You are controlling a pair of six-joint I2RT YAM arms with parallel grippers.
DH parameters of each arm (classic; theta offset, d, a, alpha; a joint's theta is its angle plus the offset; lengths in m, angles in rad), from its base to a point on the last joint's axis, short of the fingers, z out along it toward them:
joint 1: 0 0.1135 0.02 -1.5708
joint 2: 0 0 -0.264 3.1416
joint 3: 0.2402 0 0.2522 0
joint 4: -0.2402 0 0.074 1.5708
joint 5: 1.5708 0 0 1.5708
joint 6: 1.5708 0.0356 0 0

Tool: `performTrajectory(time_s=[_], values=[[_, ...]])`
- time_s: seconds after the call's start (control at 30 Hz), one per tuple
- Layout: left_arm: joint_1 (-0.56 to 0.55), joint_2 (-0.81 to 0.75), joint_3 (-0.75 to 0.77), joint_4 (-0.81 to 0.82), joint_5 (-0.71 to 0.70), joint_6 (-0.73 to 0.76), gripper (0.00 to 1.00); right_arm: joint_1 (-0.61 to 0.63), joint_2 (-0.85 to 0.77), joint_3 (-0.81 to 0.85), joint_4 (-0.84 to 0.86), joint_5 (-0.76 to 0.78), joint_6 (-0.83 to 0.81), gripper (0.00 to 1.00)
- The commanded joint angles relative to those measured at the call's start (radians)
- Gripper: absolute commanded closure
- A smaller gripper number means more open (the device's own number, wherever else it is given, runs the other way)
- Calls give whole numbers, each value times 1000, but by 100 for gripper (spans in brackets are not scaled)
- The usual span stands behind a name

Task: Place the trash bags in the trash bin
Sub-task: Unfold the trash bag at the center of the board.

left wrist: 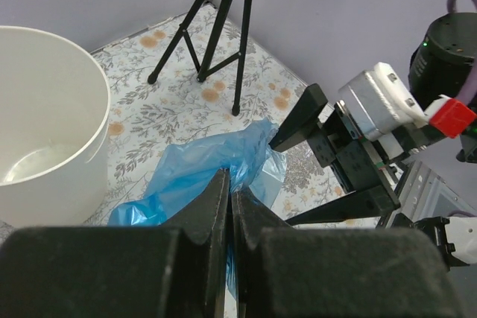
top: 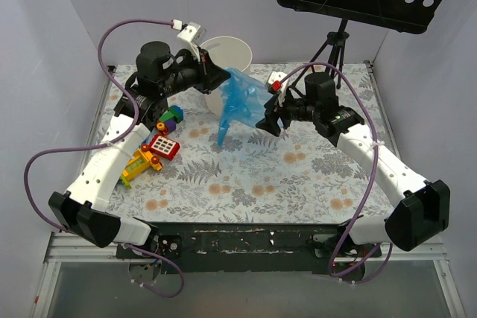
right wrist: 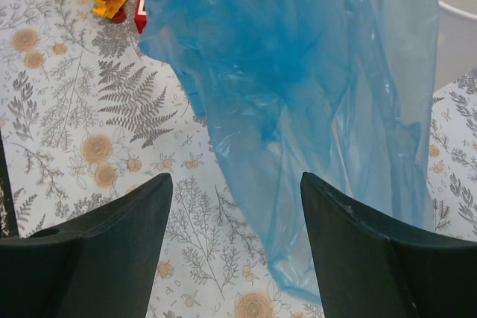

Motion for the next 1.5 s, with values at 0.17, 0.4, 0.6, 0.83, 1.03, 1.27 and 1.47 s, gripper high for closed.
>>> performTrajectory(time_s=[0.17,0.4,0.6,0.83,1.03,1.27,1.47], values=[[0,7,101,-73,86,69,100,3,18,-30,185,24,72,21],[0,28,159,-116,126,98,100,0,44,-61,317,-13,133,21],[0,36,198,-151,121,121,100,0,84,-75,452,-42,218,26],[0,33,187,-152,78,146,100,0,124,-67,615,-108,337,58],[2,22,149,-120,22,152,100,1,104,-69,561,-132,296,99],[2,16,29,-50,-167,157,100,1,-95,-113,261,-151,25,99],[22,7,-69,32,-186,189,100,0,-271,-142,-60,-134,-234,99]])
